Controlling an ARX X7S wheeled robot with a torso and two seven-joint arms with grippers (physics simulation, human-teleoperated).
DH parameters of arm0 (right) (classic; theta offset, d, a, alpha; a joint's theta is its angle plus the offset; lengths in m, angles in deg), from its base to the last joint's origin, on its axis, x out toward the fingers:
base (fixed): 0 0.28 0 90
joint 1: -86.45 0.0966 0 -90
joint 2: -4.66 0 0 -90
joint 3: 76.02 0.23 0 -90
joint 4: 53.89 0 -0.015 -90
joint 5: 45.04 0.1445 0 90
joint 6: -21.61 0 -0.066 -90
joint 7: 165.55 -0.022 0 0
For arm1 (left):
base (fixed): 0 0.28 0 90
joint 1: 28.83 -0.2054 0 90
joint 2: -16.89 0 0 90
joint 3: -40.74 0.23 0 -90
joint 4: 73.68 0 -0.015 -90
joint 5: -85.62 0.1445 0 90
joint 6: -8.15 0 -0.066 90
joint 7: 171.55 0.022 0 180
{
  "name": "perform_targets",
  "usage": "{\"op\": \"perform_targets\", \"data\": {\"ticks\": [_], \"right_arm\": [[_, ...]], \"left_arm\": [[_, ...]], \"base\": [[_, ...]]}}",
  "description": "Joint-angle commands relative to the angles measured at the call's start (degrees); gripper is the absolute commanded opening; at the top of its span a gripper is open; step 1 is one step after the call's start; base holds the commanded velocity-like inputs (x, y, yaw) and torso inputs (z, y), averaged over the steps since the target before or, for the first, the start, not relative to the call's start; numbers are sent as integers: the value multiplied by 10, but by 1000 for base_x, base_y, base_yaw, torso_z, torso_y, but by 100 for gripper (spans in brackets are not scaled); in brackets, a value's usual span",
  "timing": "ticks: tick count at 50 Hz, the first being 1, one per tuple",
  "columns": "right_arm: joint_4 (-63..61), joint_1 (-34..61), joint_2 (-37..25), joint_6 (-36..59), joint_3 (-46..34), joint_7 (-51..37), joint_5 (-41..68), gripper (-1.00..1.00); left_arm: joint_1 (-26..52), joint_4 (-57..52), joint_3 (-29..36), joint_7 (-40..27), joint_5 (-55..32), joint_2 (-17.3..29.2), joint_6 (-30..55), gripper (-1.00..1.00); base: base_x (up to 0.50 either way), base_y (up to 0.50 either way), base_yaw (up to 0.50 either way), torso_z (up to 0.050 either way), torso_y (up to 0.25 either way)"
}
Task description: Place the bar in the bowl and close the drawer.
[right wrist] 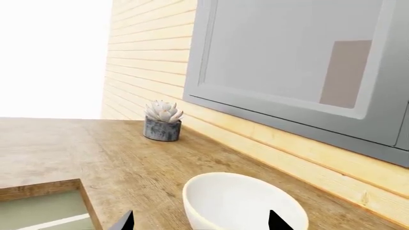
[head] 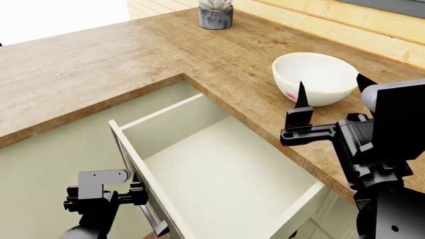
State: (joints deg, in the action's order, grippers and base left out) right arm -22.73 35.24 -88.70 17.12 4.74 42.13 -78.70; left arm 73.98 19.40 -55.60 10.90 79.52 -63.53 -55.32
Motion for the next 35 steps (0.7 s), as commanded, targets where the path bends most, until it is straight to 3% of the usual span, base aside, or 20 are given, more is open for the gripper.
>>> {"op": "perform_targets", "data": {"ticks": [1,35], "right_arm": [[-3,-1,2,2,-3,12,-16,100],[-3,7,15,5,-29,86,-119,100]], "left_arm": [[59,73,59,12,-1,-22,-28,100],[243,412,176,-6,-4,-92,-172,100]], "base": [[0,0,0,0,0],[0,0,0,0,0]]}}
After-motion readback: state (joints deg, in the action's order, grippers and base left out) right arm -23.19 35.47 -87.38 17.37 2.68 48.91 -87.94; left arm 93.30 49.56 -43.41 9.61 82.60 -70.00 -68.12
